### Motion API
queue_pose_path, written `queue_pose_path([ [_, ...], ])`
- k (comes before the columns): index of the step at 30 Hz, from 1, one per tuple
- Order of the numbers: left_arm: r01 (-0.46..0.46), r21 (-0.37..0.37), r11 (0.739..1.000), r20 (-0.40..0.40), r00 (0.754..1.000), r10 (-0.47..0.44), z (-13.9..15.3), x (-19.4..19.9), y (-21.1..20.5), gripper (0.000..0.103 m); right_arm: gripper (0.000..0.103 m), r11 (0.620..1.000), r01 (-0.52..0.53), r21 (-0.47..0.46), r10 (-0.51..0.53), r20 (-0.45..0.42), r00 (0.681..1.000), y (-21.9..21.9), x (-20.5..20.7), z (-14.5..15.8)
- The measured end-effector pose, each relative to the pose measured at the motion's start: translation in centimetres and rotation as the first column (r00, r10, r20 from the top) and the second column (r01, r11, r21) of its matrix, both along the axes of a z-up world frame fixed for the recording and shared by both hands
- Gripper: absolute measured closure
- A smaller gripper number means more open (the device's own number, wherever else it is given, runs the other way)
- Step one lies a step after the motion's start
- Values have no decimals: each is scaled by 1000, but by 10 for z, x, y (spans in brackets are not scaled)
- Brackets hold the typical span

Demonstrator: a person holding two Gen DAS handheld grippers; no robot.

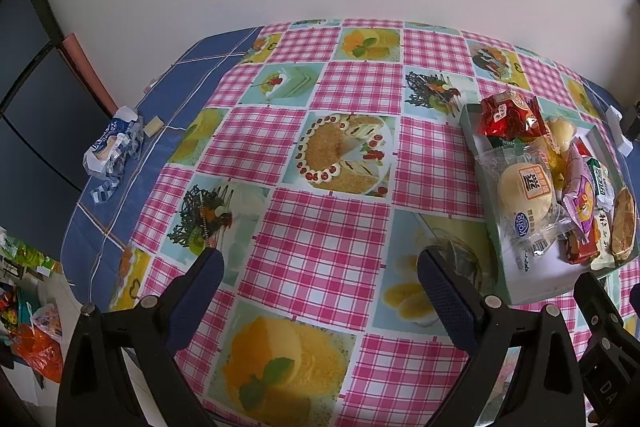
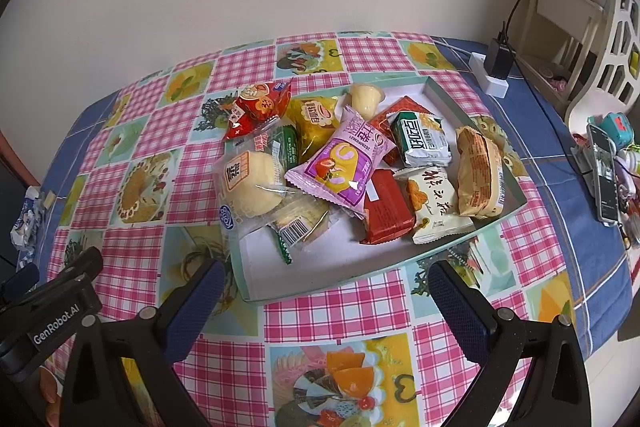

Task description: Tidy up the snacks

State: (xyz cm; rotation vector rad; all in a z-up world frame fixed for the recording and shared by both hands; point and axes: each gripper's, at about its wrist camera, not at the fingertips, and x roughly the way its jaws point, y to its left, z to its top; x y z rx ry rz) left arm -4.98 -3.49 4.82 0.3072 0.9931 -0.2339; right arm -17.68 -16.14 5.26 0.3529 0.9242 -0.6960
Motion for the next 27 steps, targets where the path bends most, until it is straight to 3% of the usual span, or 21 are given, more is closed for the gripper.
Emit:
queue_pose_path([
  [27, -9, -4, 1000, -12, 1000, 9, -2, 2, 2, 5, 0, 1000, 14, 12, -14, -2, 1000, -1, -1, -3],
])
